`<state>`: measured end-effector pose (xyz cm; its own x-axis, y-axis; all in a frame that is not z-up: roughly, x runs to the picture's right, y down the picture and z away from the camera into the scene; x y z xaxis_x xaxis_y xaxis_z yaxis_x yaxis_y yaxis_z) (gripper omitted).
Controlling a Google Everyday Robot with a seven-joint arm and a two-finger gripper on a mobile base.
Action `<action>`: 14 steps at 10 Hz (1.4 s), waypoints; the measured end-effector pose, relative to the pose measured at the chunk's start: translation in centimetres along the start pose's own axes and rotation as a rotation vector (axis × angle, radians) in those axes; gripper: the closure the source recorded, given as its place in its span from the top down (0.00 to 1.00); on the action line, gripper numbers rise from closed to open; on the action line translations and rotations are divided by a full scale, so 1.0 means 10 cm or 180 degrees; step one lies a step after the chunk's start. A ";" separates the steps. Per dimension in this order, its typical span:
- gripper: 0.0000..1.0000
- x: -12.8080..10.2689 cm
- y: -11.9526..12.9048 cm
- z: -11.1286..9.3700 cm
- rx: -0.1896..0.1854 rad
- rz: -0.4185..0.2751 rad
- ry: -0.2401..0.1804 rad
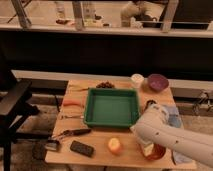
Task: Place apple in plastic cup
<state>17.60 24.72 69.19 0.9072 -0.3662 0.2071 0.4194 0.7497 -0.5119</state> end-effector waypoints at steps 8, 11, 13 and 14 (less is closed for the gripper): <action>0.80 -0.74 -0.02 0.07 -0.0155 -0.0409 -0.0732; 0.80 -0.83 -0.16 0.12 0.0092 -0.0547 -0.0842; 0.80 -0.86 -0.25 0.14 0.0212 -0.0586 -0.0889; 0.80 -0.87 -0.29 0.15 0.0245 -0.0595 -0.0907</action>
<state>8.52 26.59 70.10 0.7825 -0.3406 0.5213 0.5705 0.7276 -0.3809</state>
